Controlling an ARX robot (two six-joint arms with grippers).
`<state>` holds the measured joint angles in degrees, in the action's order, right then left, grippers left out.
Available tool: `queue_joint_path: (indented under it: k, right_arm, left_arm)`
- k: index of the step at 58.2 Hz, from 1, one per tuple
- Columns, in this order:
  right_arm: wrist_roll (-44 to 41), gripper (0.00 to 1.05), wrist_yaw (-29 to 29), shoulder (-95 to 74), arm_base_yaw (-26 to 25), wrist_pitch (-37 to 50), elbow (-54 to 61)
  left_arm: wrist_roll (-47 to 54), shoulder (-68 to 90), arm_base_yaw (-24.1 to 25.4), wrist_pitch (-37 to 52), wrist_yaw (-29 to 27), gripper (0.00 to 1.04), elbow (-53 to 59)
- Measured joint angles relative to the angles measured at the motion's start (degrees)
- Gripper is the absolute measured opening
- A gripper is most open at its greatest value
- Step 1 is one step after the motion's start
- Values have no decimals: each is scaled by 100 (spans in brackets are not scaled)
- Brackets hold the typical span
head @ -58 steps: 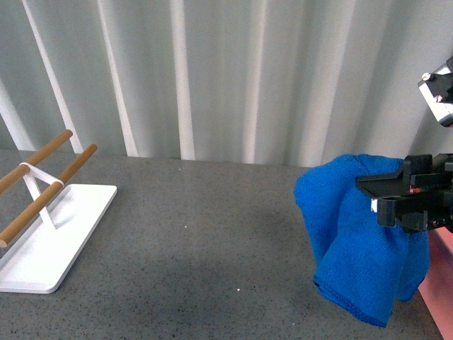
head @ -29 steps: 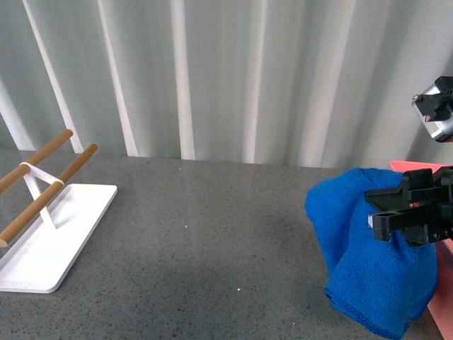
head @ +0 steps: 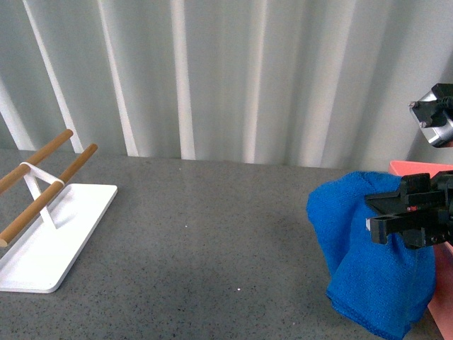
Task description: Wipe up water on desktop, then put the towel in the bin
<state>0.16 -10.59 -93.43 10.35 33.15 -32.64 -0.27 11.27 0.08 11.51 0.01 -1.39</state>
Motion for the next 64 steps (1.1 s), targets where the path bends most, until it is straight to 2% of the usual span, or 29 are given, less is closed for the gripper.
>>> queue_joint_path:
  k: [6,13,27,44,58,60,64]
  right_arm:
    - [4,6,7,0,22,0,0]
    - [9,6,26,-20,44,0,0]
    - [61,6,50,-96,72,13,0]
    - [505,6,72,-942,90,-481,-791]
    - [501,6,269,-2247,411,-1305,-1832]
    - [503,6,308,-2376,476,-1375,-1961]
    - [505,6,319,-2621,599,-1488,-2199]
  left_arm:
    - [0,-129,0,-131,-2,4,-2]
    - [0,-927,0,-1095,0,4,-2]
    - [0,-1104,0,-1139,0,4,-2]
    - [0,-1104,0,-1139,-2,54,-2]
    - [0,-1104,0,-1139,-2,97,-2]
    - [4,-1104,0,-1139,-2,100,-2]
    - [2,-1104,0,-1139,0,98,-2]
